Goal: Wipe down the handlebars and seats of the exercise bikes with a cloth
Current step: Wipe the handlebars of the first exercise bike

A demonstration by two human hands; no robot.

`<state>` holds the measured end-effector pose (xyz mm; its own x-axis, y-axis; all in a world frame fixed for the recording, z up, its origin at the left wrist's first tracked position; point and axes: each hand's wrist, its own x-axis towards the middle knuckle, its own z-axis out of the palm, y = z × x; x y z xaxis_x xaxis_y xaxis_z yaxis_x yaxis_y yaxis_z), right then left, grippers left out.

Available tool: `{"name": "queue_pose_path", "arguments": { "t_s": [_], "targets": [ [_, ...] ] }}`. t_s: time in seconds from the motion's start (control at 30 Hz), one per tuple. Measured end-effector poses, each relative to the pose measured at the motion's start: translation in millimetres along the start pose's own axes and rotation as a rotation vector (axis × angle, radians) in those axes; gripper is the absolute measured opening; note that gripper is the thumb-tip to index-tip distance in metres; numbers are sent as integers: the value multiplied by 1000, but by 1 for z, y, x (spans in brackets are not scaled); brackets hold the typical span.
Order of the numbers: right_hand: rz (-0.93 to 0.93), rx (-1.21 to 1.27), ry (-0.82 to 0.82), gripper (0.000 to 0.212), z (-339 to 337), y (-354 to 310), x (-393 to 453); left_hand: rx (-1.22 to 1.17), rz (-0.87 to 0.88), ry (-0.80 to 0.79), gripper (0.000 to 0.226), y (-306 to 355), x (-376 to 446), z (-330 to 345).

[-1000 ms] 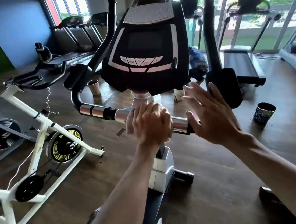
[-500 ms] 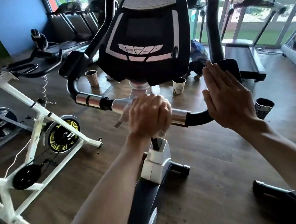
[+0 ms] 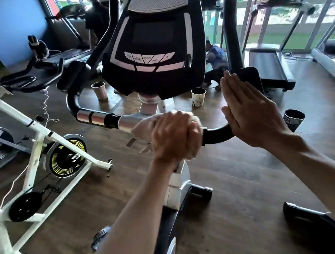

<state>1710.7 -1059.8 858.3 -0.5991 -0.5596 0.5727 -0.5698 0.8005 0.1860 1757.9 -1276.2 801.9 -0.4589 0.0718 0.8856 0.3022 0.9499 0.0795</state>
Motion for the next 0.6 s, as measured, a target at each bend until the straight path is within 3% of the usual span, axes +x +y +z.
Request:
{"name": "queue_pose_path", "arguments": {
  "t_s": [0.1, 0.23, 0.4, 0.5, 0.6],
  "targets": [
    [27, 41, 21, 63, -2, -2, -5, 74, -115, -33, 31, -27, 0, -7],
    [16, 37, -49, 66, -1, 1, -2, 21, -345, -55, 35, 13, -2, 5],
    [-4, 270, -190, 70, -16, 17, -1, -2, -173, -102, 31, 82, 12, 20],
    [-4, 361, -217, 65, -24, 21, -2, -42, 19, -124, 31, 47, 7, 13],
    [17, 387, -228, 64, -24, 22, -5, -45, -38, -188, 39, 10, 6, 6]
  ]
}}
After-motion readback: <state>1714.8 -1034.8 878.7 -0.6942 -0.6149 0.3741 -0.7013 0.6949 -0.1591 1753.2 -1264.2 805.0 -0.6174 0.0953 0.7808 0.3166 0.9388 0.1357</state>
